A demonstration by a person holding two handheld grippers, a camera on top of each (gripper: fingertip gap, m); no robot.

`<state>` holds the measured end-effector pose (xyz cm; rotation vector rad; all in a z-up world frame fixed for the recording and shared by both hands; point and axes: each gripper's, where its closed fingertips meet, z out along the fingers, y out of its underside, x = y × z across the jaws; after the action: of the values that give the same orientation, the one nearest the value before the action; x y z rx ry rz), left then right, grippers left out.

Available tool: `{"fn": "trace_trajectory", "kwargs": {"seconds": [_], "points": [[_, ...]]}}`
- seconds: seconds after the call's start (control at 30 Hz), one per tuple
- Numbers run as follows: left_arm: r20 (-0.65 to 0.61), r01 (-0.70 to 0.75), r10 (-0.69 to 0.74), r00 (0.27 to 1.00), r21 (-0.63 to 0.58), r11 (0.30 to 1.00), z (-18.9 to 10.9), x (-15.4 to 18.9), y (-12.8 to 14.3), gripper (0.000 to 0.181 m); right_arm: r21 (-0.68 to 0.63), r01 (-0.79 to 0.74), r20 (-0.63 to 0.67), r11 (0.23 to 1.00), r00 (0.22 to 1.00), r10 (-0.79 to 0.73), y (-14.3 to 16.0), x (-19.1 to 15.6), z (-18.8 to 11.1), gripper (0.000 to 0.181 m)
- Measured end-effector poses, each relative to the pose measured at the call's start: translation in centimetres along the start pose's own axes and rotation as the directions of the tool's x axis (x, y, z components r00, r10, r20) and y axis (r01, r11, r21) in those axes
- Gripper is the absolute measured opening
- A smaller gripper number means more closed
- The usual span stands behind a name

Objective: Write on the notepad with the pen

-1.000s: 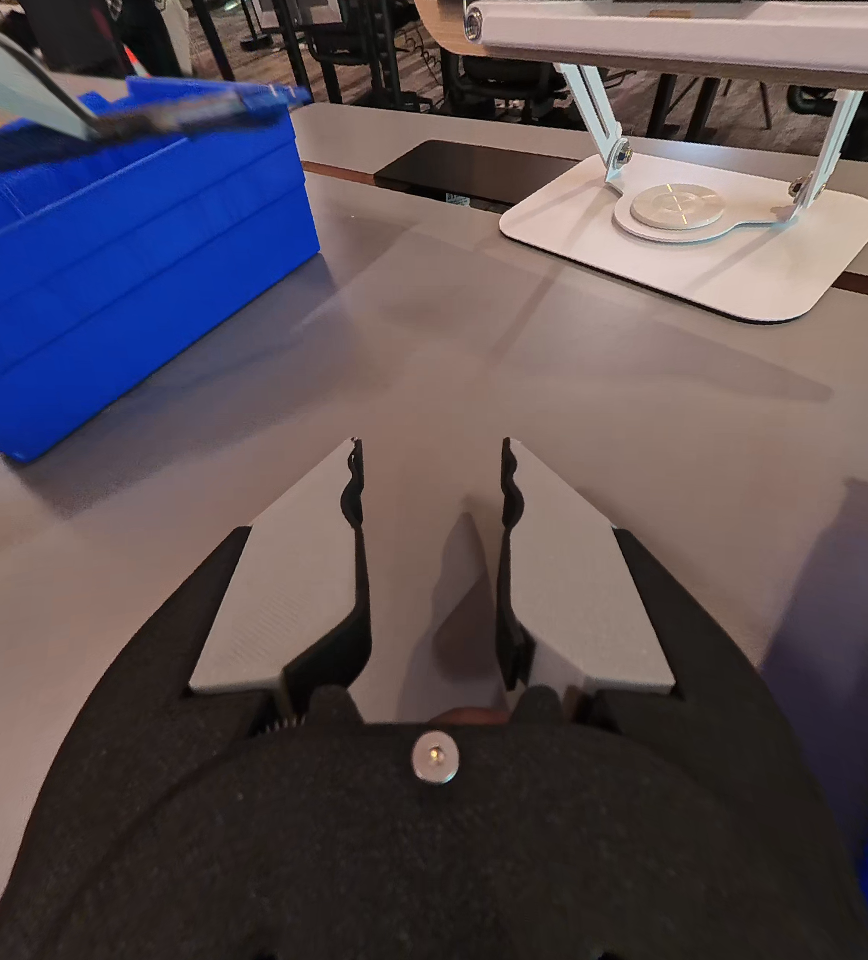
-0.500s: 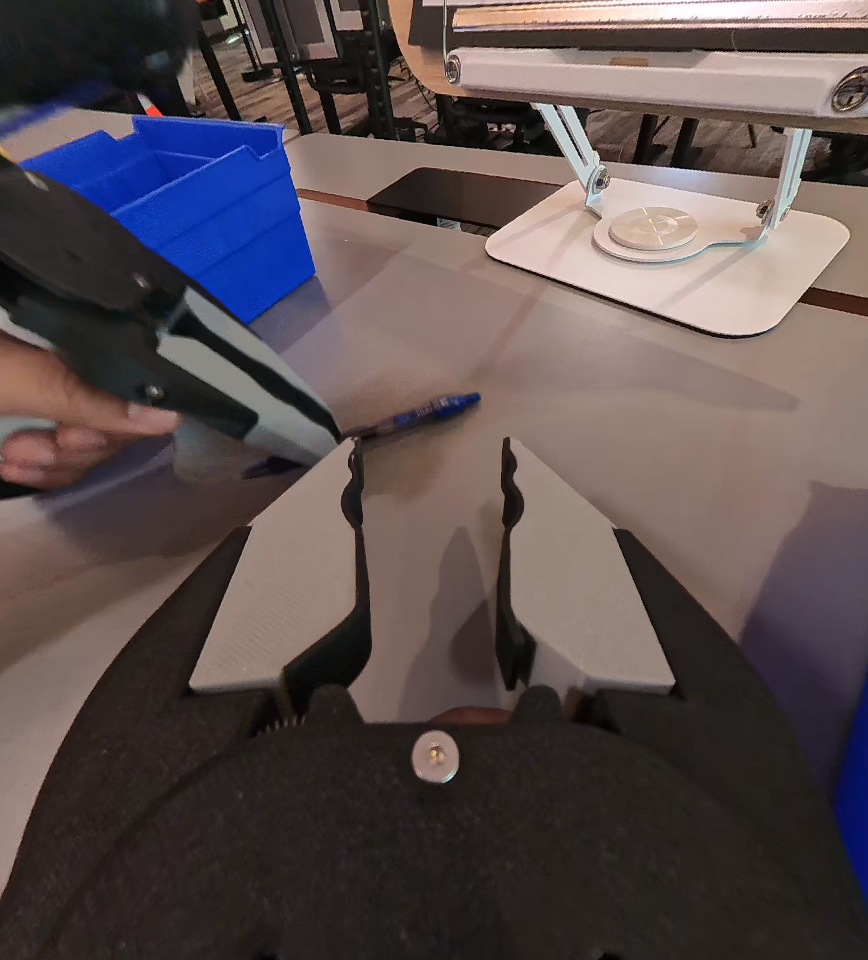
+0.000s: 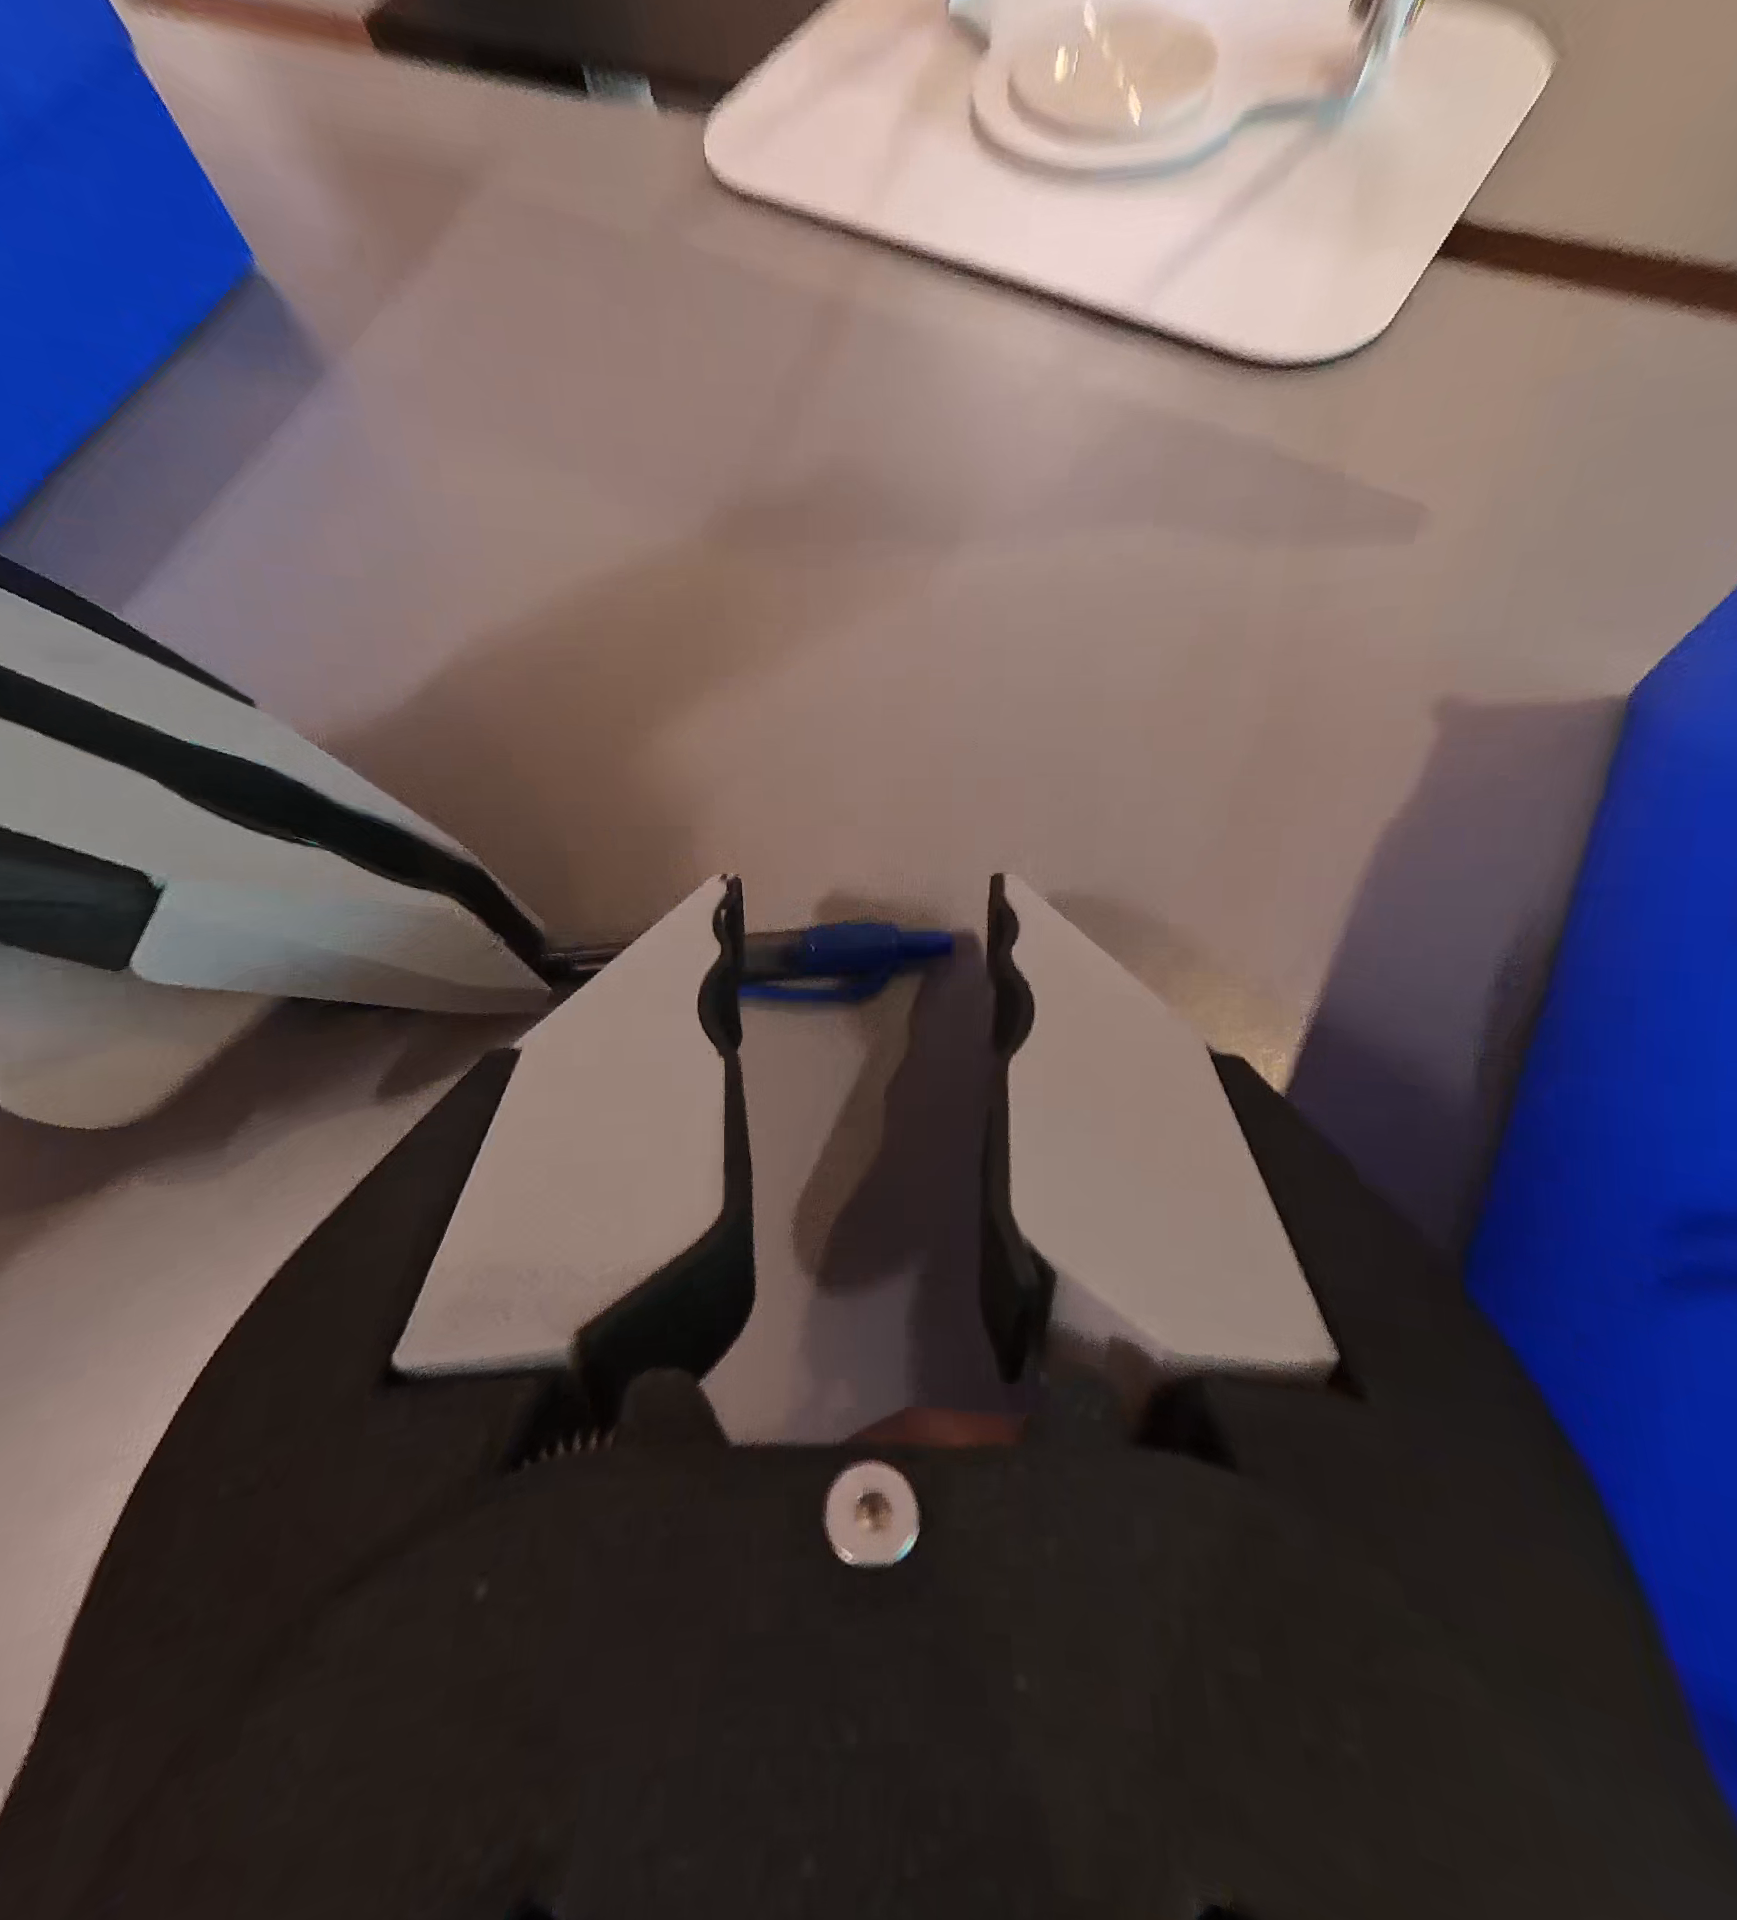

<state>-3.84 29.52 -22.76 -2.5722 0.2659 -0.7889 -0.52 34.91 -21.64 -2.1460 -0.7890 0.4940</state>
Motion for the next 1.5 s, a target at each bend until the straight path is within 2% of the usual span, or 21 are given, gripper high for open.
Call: {"fn": "trace_trajectory", "kwargs": {"seconds": [0.1, 0.23, 0.37, 0.43, 0.57, 0.67, 0.73, 0.77, 0.9, 1.03, 1.1, 1.3, 1.4, 1.5], "points": [[-0.045, -0.016, 0.016, 0.999, -0.002, 1.0, 0.6, 1.6, 0.3, 0.015, -0.052, 0.009, -0.002, 0.999, 1.0, -0.009, 0.9, -0.1, 0.8, 0.043], [-0.093, -0.039, 0.037, 0.995, -0.025, 0.999, 1.6, 3.8, 0.8, 0.017, -0.021, -0.007, -0.022, 1.0, 1.0, 0.006, 0.1, 0.4, 1.0, 0.038], [0.05, -0.123, 0.123, 0.991, 0.003, 0.992, 1.4, 2.3, 0.0, 0.02, 0.131, 0.035, -0.043, 0.991, 0.999, -0.03, -2.7, 0.4, -1.3, 0.041], [0.122, -0.148, 0.147, 0.982, 0.003, 0.989, 0.8, 0.8, -0.4, 0.019, 0.164, 0.055, -0.048, 0.985, 0.998, -0.048, -3.4, 0.0, -2.3, 0.042], [0.267, -0.213, 0.212, 0.94, -0.025, 0.977, -1.0, -2.4, -0.3, 0.018, 0.061, 0.074, -0.029, 0.995, 0.997, -0.072, -2.0, -0.8, -2.4, 0.038], [0.322, -0.227, 0.227, 0.919, -0.037, 0.973, -2.2, -4.2, -0.1, 0.018, -0.01, 0.073, 0.036, 0.997, 0.997, -0.073, -0.9, -1.8, -2.3, 0.021], [0.324, -0.225, 0.22, 0.92, -0.022, 0.974, -2.5, -4.4, -0.3, 0.017, -0.061, 0.116, 0.041, 0.991, 0.993, -0.114, -0.2, -2.1, -2.5, 0.0], [0.33, -0.228, 0.219, 0.918, -0.013, 0.974, -2.6, -4.5, -0.5, 0.017, -0.09, 0.13, 0.036, 0.987, 0.991, -0.128, 0.2, -2.1, -2.6, 0.0], [0.298, -0.234, 0.226, 0.927, -0.01, 0.972, -1.8, -3.7, -0.9, 0.015, -0.15, 0.153, 0.0, 0.977, 0.988, -0.154, 1.2, -2.1, -3.2, 0.0], [0.15, -0.256, 0.263, 0.953, -0.065, 0.964, -0.1, -0.4, 0.6, 0.0, -0.266, 0.181, -0.08, 0.947, 0.975, -0.209, 3.5, -0.6, -1.9, 0.0], [0.108, -0.268, 0.275, 0.955, -0.074, 0.96, 0.6, 1.2, 1.1, 0.003, -0.243, 0.168, -0.078, 0.955, 0.978, -0.192, 3.2, -0.6, -1.3, 0.0], [0.111, -0.3, 0.306, 0.946, -0.067, 0.952, 1.9, 3.0, 0.8, 0.006, -0.172, 0.153, -0.146, 0.973, 0.973, -0.179, 2.1, 0.5, -0.7, 0.0], [0.144, -0.272, 0.276, 0.95, -0.049, 0.961, 1.0, 2.3, 0.6, 0.017, -0.088, 0.126, -0.158, 0.988, 0.978, -0.139, 0.5, 0.8, -1.5, 0.0], [0.182, -0.232, 0.225, 0.957, 0.018, 0.972, -1.5, 1.3, 0.0, 0.03, 0.043, 0.075, -0.149, 0.996, 0.987, -0.068, -1.7, 0.8, -2.7, 0.003]]}}
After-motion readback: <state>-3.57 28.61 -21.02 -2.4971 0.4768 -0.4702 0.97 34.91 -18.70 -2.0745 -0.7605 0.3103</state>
